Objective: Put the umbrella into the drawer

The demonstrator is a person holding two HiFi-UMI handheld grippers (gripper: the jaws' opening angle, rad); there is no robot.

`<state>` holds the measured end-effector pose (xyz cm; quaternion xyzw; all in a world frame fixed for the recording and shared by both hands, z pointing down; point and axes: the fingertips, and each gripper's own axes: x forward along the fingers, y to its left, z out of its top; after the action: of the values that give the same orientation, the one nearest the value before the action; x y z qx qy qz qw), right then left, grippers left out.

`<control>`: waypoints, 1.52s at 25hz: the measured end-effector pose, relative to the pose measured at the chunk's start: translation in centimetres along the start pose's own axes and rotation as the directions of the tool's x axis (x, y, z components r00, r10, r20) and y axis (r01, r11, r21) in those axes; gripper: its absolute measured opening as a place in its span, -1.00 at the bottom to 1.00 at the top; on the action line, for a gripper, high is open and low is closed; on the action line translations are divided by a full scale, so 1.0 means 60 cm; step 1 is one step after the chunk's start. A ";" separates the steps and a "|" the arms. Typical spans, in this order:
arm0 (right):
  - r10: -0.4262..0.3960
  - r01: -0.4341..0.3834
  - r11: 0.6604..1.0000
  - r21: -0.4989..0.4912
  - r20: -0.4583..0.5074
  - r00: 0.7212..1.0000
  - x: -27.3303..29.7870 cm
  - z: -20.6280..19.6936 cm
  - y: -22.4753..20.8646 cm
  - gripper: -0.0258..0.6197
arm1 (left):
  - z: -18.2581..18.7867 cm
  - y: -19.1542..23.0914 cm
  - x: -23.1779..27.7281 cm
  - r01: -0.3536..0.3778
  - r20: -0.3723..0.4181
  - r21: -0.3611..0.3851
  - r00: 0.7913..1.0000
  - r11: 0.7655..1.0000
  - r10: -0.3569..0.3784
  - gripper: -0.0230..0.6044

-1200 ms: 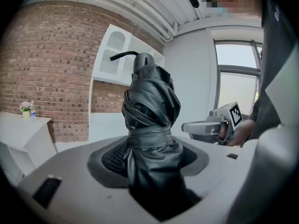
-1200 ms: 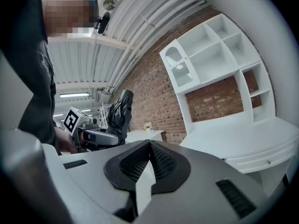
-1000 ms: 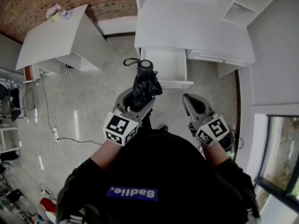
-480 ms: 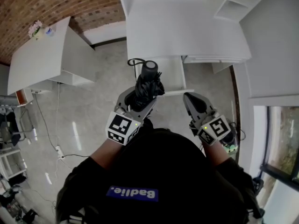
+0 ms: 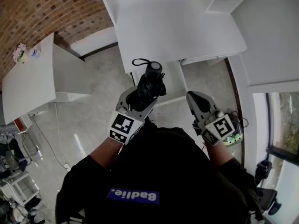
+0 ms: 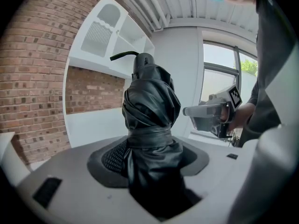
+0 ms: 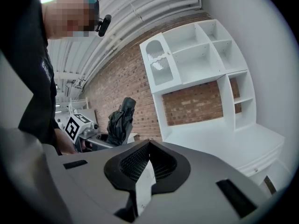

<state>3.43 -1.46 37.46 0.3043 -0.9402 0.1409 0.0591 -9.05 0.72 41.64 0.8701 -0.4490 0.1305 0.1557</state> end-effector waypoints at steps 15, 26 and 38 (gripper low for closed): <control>0.029 -0.028 0.999 0.018 -0.040 0.999 0.030 0.001 -0.071 -0.83 | -0.041 0.031 0.112 0.014 -0.119 0.072 0.993 0.997 -0.005 -0.07; 0.030 -0.027 0.999 0.032 -0.090 0.995 0.028 -0.001 -0.164 -0.83 | -0.181 0.042 0.226 0.035 -0.319 0.088 0.948 0.996 -0.005 -0.07; -0.059 0.063 0.997 0.032 -0.123 0.991 -0.005 -0.014 -0.224 -0.83 | -0.353 0.047 0.346 0.128 -0.548 0.103 0.835 0.986 -0.051 -0.07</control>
<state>11.63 -11.46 41.27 0.3246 -0.9225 0.1743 0.1152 -1.53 -7.99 69.15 0.8260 -0.3350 0.3946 0.2233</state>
